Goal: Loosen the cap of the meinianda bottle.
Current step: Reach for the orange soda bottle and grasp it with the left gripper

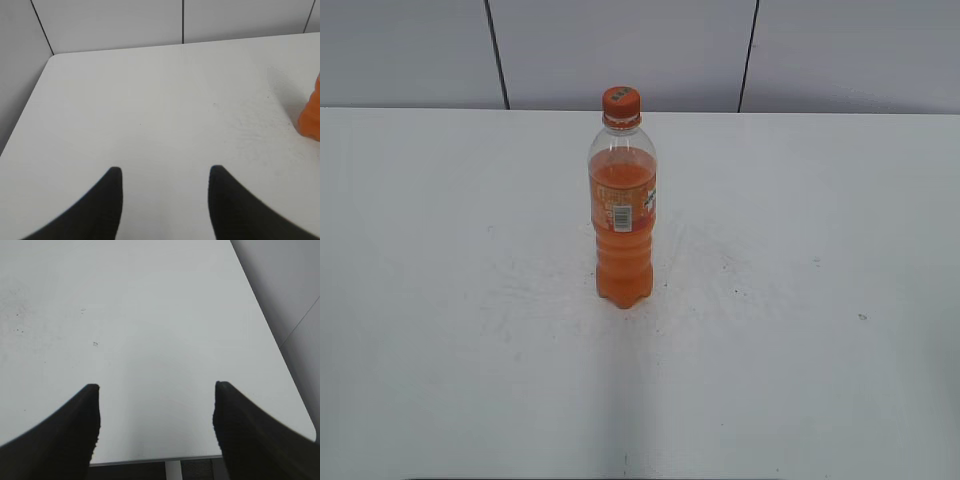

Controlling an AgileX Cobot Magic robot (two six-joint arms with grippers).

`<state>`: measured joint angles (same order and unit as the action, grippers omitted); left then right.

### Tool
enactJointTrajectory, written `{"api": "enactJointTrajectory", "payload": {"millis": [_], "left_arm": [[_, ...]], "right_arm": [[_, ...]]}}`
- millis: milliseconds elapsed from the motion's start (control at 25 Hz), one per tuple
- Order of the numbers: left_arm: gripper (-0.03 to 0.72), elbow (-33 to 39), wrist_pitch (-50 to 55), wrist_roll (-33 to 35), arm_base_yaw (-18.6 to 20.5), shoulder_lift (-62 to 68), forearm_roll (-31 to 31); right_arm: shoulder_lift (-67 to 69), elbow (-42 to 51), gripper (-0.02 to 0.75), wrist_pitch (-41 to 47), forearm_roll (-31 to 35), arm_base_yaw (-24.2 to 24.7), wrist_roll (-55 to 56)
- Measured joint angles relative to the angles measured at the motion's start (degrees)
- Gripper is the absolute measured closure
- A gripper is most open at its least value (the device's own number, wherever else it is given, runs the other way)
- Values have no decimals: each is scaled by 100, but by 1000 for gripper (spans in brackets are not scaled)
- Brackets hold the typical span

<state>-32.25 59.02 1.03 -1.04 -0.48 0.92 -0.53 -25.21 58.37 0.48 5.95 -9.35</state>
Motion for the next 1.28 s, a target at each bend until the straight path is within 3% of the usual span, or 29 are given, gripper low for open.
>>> {"api": "enactJointTrajectory", "payload": {"millis": [760,1280], "left_arm": [[352,-62,-112,0,0,347,0],[352,-279,-3151,0,0,2213,-191]], "right_arm": [[0,0,207,-5,-48,0,0],[0,0,207,-5,0,0,0]]}}
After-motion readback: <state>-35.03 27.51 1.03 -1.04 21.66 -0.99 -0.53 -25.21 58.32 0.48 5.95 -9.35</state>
